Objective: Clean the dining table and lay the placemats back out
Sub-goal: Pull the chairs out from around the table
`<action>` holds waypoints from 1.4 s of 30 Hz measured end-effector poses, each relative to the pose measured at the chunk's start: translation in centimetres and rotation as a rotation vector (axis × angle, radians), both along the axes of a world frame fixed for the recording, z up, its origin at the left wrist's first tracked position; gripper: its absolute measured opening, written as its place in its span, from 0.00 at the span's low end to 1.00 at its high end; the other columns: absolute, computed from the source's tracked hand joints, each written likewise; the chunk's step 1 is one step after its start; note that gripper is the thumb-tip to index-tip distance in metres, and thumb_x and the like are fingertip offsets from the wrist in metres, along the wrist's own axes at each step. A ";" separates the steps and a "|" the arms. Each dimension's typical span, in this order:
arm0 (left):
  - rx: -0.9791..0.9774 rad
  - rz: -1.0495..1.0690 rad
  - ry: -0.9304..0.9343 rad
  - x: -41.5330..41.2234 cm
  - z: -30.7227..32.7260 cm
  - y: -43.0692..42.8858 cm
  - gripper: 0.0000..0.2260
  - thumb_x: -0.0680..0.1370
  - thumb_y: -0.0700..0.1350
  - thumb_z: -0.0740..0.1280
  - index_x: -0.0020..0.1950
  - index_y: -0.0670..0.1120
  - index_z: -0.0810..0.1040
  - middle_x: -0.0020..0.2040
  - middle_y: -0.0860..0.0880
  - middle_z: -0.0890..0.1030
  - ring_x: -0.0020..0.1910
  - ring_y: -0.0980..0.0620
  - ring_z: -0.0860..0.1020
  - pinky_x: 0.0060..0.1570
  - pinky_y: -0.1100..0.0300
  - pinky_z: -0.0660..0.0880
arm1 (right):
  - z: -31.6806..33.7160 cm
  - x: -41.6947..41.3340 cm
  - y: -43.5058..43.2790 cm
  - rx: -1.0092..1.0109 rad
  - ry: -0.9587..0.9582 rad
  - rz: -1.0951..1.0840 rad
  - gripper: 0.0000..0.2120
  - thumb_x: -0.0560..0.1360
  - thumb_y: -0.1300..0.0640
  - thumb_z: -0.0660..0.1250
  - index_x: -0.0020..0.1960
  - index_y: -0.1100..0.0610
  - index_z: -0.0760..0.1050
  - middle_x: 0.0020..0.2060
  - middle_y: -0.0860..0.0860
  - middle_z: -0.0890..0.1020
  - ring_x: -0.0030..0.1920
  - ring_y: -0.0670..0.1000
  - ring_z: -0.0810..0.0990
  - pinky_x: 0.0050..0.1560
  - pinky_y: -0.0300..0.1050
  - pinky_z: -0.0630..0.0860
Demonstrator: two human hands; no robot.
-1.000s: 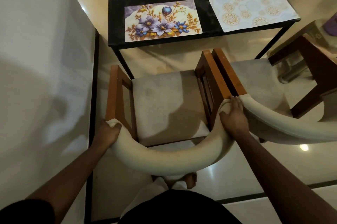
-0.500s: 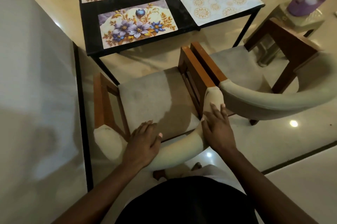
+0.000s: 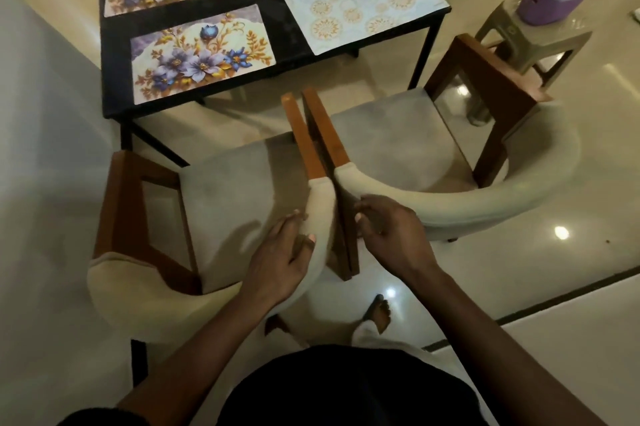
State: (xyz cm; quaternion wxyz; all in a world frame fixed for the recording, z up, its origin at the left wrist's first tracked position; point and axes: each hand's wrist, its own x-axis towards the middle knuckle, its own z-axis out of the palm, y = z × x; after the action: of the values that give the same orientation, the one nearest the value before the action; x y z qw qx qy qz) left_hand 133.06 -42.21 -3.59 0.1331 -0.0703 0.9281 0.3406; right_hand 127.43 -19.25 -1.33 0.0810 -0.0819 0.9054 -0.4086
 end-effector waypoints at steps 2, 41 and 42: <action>0.021 0.014 0.030 -1.5 0.6 3.8 0.21 0.86 0.56 0.60 0.78 0.54 0.69 0.79 0.52 0.70 0.77 0.50 0.69 0.74 0.51 0.70 | 0.7 -1.3 3.6 0.057 -0.004 -0.024 0.14 0.81 0.51 0.69 0.65 0.54 0.82 0.63 0.49 0.85 0.61 0.51 0.82 0.61 0.46 0.77; 0.118 0.046 0.132 -26.5 3.0 46.9 0.20 0.86 0.56 0.60 0.78 0.52 0.71 0.76 0.53 0.74 0.74 0.55 0.71 0.72 0.55 0.68 | 1.1 -23.4 49.0 0.007 -0.056 -0.179 0.21 0.83 0.44 0.65 0.74 0.49 0.73 0.69 0.45 0.80 0.69 0.48 0.78 0.67 0.54 0.77; 0.121 0.046 0.134 -27.3 3.1 47.4 0.21 0.86 0.57 0.60 0.78 0.53 0.71 0.76 0.53 0.74 0.74 0.55 0.71 0.71 0.55 0.69 | 1.1 -24.0 49.4 0.001 -0.055 -0.171 0.21 0.83 0.44 0.65 0.74 0.49 0.73 0.69 0.44 0.80 0.69 0.47 0.77 0.68 0.54 0.77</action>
State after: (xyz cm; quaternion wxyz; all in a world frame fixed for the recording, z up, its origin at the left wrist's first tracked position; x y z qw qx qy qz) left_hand 105.81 5.18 -0.52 0.0671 -0.0604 0.9108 0.4029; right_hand 103.40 30.16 -0.19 0.0710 0.0070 0.9067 -0.4157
